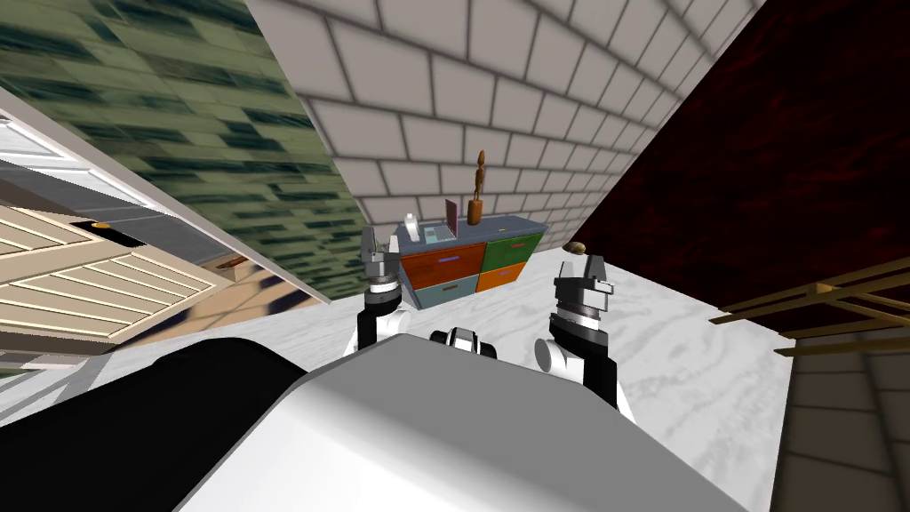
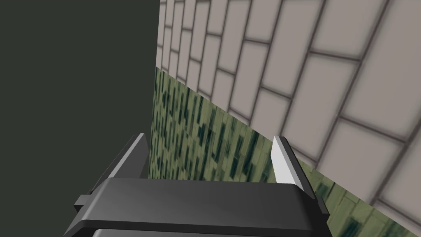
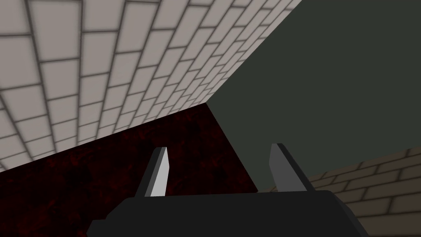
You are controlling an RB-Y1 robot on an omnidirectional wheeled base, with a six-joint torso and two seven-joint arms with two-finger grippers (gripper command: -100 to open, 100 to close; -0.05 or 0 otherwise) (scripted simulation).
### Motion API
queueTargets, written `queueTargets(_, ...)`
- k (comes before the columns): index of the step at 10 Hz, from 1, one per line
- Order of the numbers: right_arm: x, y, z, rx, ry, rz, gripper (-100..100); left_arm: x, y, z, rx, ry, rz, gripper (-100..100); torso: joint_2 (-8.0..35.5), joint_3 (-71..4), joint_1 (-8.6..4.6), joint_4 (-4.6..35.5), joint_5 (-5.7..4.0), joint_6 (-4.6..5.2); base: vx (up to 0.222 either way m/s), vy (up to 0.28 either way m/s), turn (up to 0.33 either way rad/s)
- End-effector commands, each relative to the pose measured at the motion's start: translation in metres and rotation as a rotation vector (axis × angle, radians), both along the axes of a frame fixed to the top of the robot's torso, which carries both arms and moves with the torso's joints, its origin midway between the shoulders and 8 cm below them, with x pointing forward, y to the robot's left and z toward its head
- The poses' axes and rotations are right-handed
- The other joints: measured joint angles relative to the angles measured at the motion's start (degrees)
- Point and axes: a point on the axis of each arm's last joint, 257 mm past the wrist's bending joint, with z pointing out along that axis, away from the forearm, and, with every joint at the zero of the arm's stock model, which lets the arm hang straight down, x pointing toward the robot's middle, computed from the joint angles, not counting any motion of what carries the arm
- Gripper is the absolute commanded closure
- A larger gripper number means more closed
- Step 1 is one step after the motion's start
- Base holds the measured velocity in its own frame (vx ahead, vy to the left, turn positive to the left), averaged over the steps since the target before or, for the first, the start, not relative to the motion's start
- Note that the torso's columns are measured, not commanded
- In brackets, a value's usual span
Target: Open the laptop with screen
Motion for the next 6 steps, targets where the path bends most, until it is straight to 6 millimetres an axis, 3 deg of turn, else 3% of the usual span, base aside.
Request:
queueTargets(1,0.000,0.000,0.000,0.000,0.000,0.000,0,0.011,-0.008,-0.007,0.057,0.025,-0.030,-100,0.52,-1.13,-0.04,0.56,-0.01,0.00,0.028,-0.050,0.030)
queueTargets(6,0.000,0.000,0.000,0.000,0.000,0.000,0,0.047,-0.014,-0.032,0.146,0.090,-0.062,-100,0.71,-1.45,-0.01,0.79,0.00,0.00,0.054,-0.079,0.054)
